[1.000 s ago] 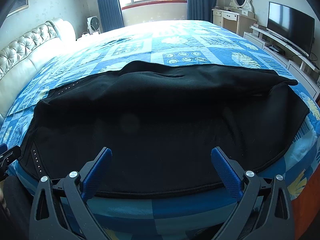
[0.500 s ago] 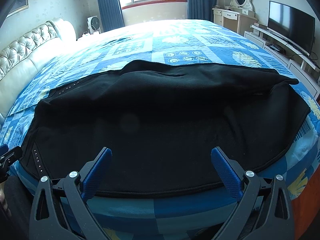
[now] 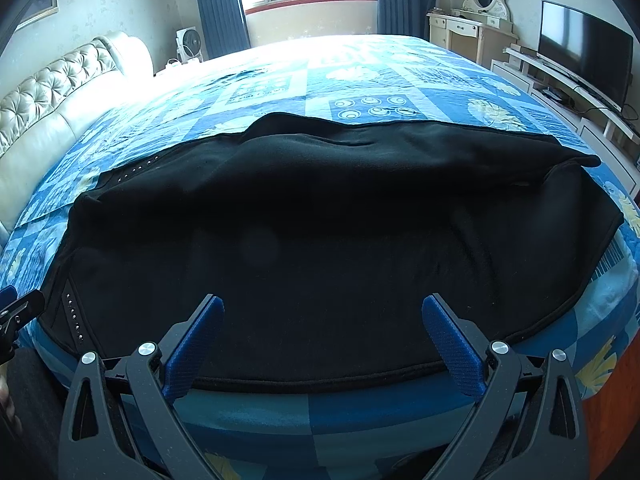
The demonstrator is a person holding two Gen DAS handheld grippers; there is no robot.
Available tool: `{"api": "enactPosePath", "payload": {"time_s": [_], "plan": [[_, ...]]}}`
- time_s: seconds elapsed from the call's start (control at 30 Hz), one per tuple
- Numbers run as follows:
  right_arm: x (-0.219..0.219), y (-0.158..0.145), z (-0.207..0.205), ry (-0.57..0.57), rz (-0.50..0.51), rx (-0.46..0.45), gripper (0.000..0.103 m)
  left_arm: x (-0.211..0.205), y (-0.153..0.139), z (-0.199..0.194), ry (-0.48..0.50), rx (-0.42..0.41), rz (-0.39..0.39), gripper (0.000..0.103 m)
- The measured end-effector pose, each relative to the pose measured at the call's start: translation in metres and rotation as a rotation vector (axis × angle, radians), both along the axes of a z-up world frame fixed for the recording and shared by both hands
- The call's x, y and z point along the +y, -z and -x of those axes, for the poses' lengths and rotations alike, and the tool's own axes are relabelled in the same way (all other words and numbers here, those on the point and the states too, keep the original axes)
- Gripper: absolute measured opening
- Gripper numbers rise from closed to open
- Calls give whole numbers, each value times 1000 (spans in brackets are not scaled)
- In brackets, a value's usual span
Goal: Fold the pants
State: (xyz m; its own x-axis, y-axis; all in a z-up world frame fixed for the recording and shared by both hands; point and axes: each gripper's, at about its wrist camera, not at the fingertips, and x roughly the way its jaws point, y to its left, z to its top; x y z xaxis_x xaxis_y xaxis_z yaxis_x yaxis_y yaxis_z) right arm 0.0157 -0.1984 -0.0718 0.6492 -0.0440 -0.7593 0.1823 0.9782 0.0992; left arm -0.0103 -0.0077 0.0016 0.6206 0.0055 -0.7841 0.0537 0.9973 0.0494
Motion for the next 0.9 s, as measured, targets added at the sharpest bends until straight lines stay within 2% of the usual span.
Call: {"api": "enactPosePath", "payload": {"time_s": [0.9], "plan": [[1, 2, 0, -4, 0, 7, 99, -1, 0, 2, 4, -2, -3, 101]]}}
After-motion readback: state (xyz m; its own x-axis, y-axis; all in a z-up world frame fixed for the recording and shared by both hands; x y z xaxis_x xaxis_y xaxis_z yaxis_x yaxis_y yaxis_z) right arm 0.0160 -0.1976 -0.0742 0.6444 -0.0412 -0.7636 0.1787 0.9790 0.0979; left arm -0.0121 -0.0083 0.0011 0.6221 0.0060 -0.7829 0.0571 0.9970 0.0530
